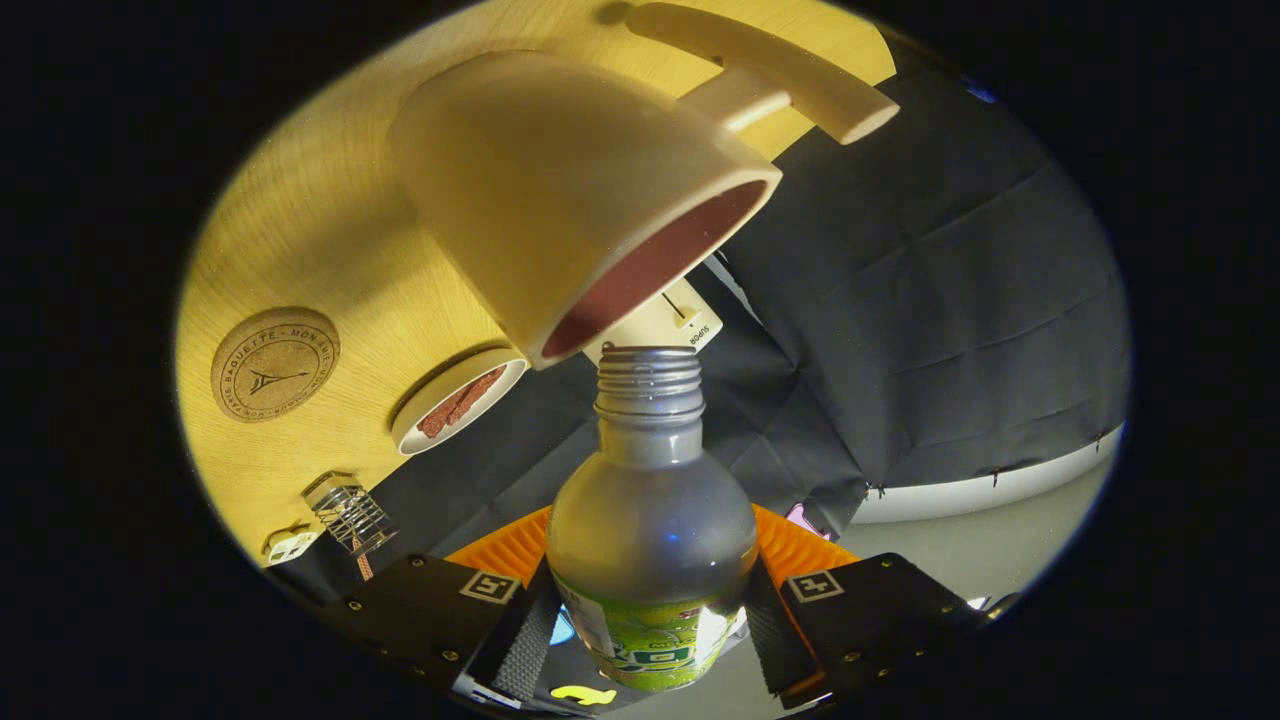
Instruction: Take the bottle from table, then pour the juice into the cup, finally place the bottle on the coaster
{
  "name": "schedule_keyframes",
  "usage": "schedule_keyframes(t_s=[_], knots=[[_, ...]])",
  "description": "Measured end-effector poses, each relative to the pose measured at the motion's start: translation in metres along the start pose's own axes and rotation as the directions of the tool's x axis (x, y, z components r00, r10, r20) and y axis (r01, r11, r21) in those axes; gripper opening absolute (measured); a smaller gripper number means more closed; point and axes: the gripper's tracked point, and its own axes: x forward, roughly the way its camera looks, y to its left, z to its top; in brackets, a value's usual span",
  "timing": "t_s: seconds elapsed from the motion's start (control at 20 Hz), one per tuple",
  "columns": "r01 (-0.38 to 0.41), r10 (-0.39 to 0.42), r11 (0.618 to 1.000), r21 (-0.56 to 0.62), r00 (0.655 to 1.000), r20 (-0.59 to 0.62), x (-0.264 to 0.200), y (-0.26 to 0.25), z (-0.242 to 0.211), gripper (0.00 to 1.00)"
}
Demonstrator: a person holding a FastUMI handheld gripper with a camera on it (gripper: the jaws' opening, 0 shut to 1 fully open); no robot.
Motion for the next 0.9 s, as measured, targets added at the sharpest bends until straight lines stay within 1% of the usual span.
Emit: schedule_keyframes(t_s=[0.35, 0.9], knots=[[-0.011, 0.011, 1.0, -0.002, 1.0, 0.001, 0.0017, 0.0015, 0.0002, 0.81], [-0.04, 0.04, 0.998, 0.039, 0.999, -0.001, 0.0053, 0.009, -0.0002, 0.81]])
